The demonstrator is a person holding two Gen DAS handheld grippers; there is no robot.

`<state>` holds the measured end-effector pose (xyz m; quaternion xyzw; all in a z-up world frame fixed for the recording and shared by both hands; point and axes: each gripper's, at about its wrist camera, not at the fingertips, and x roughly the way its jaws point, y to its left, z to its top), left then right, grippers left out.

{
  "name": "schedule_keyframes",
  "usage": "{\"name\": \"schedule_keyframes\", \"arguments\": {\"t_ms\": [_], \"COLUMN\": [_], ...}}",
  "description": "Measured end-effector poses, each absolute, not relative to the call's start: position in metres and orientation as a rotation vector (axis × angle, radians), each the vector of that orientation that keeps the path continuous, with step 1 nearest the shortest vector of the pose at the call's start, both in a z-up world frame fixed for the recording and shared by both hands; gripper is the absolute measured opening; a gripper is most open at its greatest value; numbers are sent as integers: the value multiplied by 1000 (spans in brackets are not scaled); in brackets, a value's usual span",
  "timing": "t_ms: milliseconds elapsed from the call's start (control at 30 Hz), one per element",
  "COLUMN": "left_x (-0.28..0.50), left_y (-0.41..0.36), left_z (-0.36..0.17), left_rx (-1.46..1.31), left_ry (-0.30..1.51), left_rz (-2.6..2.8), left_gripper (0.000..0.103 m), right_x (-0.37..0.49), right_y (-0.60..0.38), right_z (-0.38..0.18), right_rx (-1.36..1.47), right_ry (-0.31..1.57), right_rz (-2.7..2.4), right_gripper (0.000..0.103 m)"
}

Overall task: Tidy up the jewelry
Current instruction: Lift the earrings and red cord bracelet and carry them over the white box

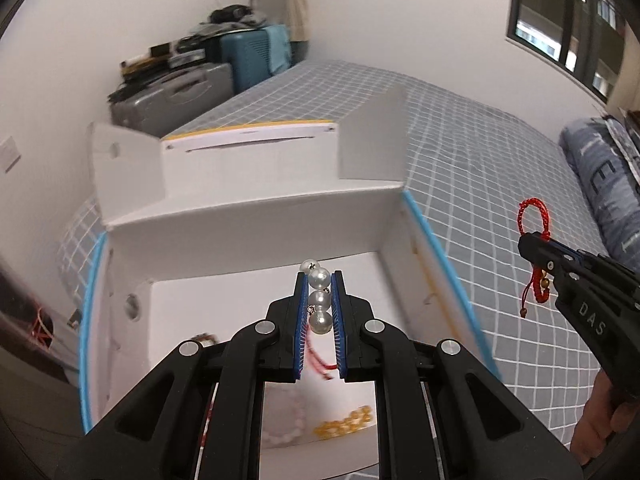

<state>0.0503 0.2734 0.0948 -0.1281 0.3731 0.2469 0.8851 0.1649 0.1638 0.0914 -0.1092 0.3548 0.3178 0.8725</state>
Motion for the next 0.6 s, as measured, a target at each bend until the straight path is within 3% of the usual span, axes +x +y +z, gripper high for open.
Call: {"name": "schedule_keyframes", "arguments": {"t_ms": [367,600], "left_x": [12,0], "left_y": [314,340], "left_z": [70,47], "left_rx": [-327,-366], "left_ry": [823,876], "left_rz": [609,656], "left_gripper": [11,11], "right_x": [134,136], "right_y": [237,269], "right_z": [67,27], "right_rx": [-305,-369], "right_ry": [753,853], "right_rz": [809,812], "right_gripper": [7,7]}}
